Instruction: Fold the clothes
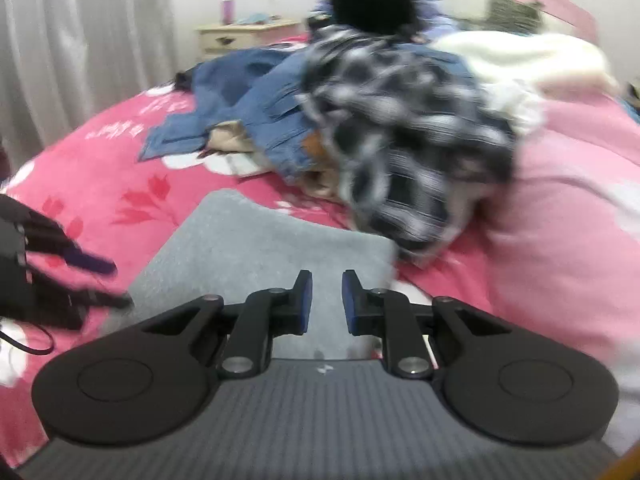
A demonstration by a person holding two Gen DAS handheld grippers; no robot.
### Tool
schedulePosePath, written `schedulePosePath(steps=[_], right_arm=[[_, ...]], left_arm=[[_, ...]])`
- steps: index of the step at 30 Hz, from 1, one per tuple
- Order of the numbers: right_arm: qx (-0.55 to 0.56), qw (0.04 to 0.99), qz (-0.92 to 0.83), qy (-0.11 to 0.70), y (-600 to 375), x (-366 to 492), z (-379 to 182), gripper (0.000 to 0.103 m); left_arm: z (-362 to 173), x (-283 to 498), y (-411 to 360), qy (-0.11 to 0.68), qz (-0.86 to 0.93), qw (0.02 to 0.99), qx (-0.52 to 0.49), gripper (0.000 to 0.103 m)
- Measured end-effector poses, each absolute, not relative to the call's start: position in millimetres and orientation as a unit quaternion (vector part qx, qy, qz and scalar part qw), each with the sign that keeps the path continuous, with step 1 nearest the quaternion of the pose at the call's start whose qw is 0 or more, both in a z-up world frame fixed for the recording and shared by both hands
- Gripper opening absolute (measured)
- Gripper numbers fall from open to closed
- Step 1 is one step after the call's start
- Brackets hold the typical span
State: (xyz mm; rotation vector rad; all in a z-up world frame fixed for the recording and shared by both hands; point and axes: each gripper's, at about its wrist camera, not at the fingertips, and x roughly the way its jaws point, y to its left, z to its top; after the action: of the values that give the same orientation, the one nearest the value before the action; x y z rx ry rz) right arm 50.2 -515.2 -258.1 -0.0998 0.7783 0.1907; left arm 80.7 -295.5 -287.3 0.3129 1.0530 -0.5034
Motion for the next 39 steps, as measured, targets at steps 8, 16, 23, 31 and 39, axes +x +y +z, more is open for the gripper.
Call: schedulePosePath(steps=[8,16,23,31,39], right_arm=[[0.008,0.893,0.038,0.449,-532,78,-292,0.015],[0.005,0.904,0.015,0.427,-536,137,-296,0.013],[-0.007,0.904,0.008,0.428,-530,184,-313,0.013],[-0.022,0.891,0.103,0.441,-461,192,-323,0.013],[-0.037,0.87,0.197,0.45,-392,200,-334,0.01]], left_arm=[[-300,77,-294,0.494,-0.238,0.826,0.127,0.042],[-311,78,-273,0.508,-0.218,0.83,0.07,0.059],[-313,75,-267,0.509,-0.203,0.835,0.046,0.06],[-311,65,-253,0.524,-0.189,0.83,0.005,0.059],[-317,63,-242,0.536,-0.2,0.82,-0.018,0.06]])
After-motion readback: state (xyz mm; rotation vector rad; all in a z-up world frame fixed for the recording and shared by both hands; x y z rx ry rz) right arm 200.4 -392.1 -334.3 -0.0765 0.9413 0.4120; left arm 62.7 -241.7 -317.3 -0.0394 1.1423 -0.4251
